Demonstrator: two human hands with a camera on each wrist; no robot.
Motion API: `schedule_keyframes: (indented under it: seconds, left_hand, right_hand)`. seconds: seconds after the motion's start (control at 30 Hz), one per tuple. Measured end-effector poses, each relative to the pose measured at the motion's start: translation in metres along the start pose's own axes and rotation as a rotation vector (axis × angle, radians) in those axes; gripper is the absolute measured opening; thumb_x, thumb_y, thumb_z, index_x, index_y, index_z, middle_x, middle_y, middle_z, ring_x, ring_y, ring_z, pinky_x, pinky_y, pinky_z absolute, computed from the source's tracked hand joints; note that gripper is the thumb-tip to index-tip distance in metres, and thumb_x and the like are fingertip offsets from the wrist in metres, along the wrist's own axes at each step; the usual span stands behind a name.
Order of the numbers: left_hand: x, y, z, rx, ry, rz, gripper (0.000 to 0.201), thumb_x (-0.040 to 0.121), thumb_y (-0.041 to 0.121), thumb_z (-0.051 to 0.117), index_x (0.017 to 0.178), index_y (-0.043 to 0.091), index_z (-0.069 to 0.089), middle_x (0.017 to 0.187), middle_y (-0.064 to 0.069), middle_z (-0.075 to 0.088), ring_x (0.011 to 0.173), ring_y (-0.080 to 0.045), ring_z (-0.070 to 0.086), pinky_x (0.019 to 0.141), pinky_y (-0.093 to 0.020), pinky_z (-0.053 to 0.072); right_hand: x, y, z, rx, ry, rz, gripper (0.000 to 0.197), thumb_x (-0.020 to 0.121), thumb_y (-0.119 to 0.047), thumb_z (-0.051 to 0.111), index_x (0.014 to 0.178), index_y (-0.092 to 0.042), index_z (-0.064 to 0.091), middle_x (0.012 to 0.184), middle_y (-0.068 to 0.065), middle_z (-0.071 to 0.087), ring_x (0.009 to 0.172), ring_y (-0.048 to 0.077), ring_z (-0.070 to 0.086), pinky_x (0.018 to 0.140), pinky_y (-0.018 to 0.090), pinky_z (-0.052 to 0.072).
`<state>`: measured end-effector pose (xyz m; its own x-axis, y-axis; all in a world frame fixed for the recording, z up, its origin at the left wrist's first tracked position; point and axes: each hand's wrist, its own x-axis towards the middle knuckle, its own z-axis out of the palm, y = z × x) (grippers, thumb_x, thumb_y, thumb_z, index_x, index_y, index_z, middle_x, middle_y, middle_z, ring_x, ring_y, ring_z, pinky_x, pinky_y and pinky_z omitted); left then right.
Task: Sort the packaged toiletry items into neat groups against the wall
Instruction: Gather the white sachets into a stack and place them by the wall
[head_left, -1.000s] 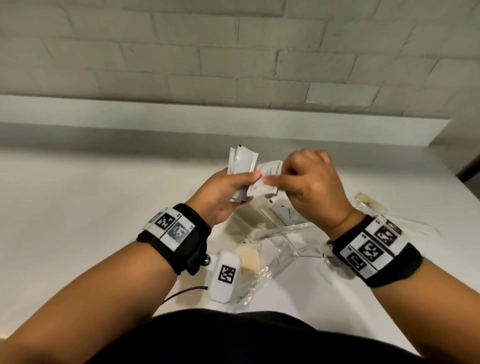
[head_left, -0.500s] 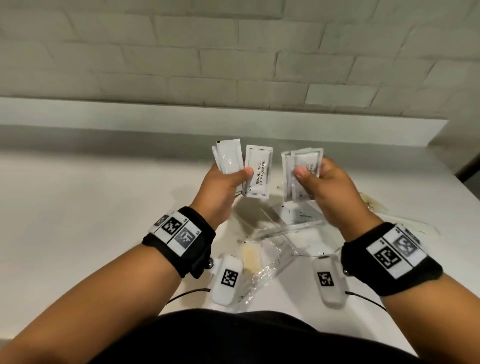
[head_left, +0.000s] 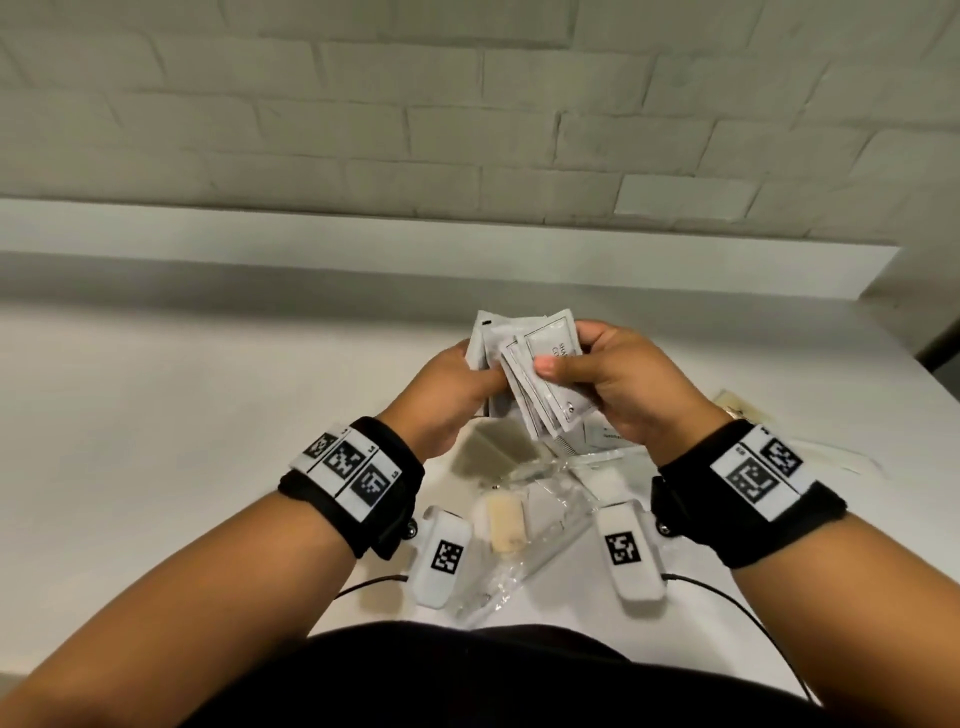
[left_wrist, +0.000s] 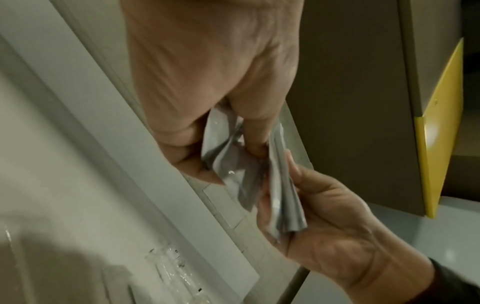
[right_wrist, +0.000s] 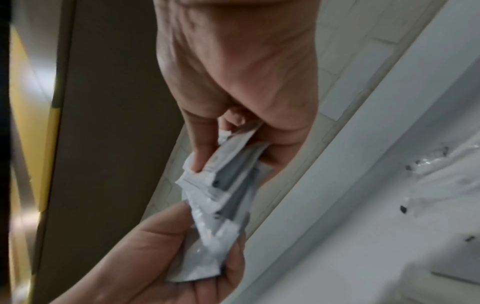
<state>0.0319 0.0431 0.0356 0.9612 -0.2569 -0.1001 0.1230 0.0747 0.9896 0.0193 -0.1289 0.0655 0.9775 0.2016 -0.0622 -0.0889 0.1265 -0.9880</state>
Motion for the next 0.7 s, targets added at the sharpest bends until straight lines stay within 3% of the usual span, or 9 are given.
schedule_keyframes:
  seconds: [0.1,0.17,0.27,0.37,0.43,0.5,0.57,0.63,0.7]
  left_hand:
    - [0.0,0.0,-0.005,-0.078,0.056,-0.067,0.017,0.096,0.029,0.056,0.101,0.015,0.064,0.08,0.005,0.07,0.073,-0.014,0.064,0.061,-0.028,0.05]
    - [0.0,-0.001,-0.007,-0.119,0.025,-0.086,0.014,0.094,0.018,0.058,0.106,0.013,0.063,0.082,0.003,0.071,0.074,-0.015,0.065,0.061,-0.027,0.051]
    - [0.003,-0.001,-0.004,-0.056,0.044,-0.007,0.024,0.088,0.007,0.065,0.111,0.011,0.062,0.094,-0.007,0.072,0.081,-0.022,0.069,0.068,-0.032,0.058]
    - [0.006,0.0,-0.002,0.002,0.068,0.096,0.029,0.085,0.006,0.068,0.113,0.01,0.062,0.102,-0.011,0.071,0.089,-0.028,0.069,0.079,-0.042,0.058]
    - [0.006,0.001,-0.002,0.042,0.082,0.103,0.023,0.088,0.012,0.066,0.111,0.012,0.063,0.1,-0.008,0.071,0.089,-0.027,0.068,0.075,-0.039,0.058]
    - [0.006,0.004,-0.003,0.041,0.08,0.024,0.018,0.094,0.031,0.058,0.104,0.017,0.062,0.089,-0.002,0.069,0.079,-0.019,0.064,0.066,-0.029,0.051]
    - [0.006,0.006,-0.006,-0.106,0.012,-0.105,0.033,0.095,0.045,0.048,0.103,0.016,0.063,0.082,0.0,0.068,0.07,-0.014,0.06,0.061,-0.024,0.046]
    - [0.008,0.006,-0.009,-0.209,0.012,-0.139,0.03,0.093,0.031,0.058,0.112,0.009,0.064,0.092,-0.006,0.071,0.081,-0.019,0.065,0.069,-0.028,0.052]
    - [0.009,0.006,-0.011,-0.205,0.044,-0.086,0.033,0.087,0.011,0.065,0.12,0.005,0.061,0.104,-0.012,0.071,0.093,-0.026,0.067,0.084,-0.039,0.055]
  right_hand:
    - [0.0,-0.002,-0.001,-0.189,0.117,-0.241,0.02,0.075,0.004,0.072,0.08,-0.015,0.07,0.074,0.001,0.067,0.068,0.017,0.063,0.066,0.03,0.054]
    - [-0.001,0.001,-0.001,-0.351,0.103,-0.309,0.022,0.073,0.001,0.073,0.075,-0.021,0.069,0.076,-0.001,0.063,0.071,0.015,0.059,0.066,0.031,0.05]
    - [-0.001,0.01,0.001,-0.348,0.129,-0.228,0.02,0.081,0.002,0.069,0.094,-0.013,0.066,0.082,0.0,0.067,0.071,0.016,0.062,0.064,0.031,0.051]
    - [0.002,0.01,-0.003,-0.019,0.146,-0.079,0.046,0.081,0.008,0.066,0.122,-0.011,0.055,0.1,0.009,0.071,0.083,0.02,0.07,0.07,0.03,0.058]
    - [0.001,0.009,-0.001,-0.011,0.111,-0.113,0.034,0.082,0.01,0.063,0.111,-0.006,0.065,0.093,0.006,0.073,0.079,0.017,0.07,0.071,0.028,0.058]
    - [-0.003,0.009,0.0,-0.252,0.161,-0.343,0.032,0.08,0.011,0.064,0.097,-0.014,0.073,0.085,-0.006,0.068,0.078,0.007,0.064,0.071,0.022,0.053]
    - [-0.005,0.01,-0.001,-0.633,0.181,-0.648,0.038,0.077,0.01,0.059,0.095,-0.02,0.076,0.078,-0.007,0.058,0.074,0.005,0.057,0.067,0.018,0.046]
    - [-0.004,0.014,-0.008,-1.05,0.1,-0.858,0.035,0.079,-0.003,0.052,0.094,-0.021,0.078,0.075,0.001,0.057,0.072,0.017,0.059,0.065,0.027,0.046]
    - [-0.006,0.025,-0.015,-1.185,0.054,-0.847,0.034,0.081,-0.012,0.05,0.097,-0.022,0.078,0.075,0.003,0.059,0.071,0.024,0.061,0.066,0.035,0.05]
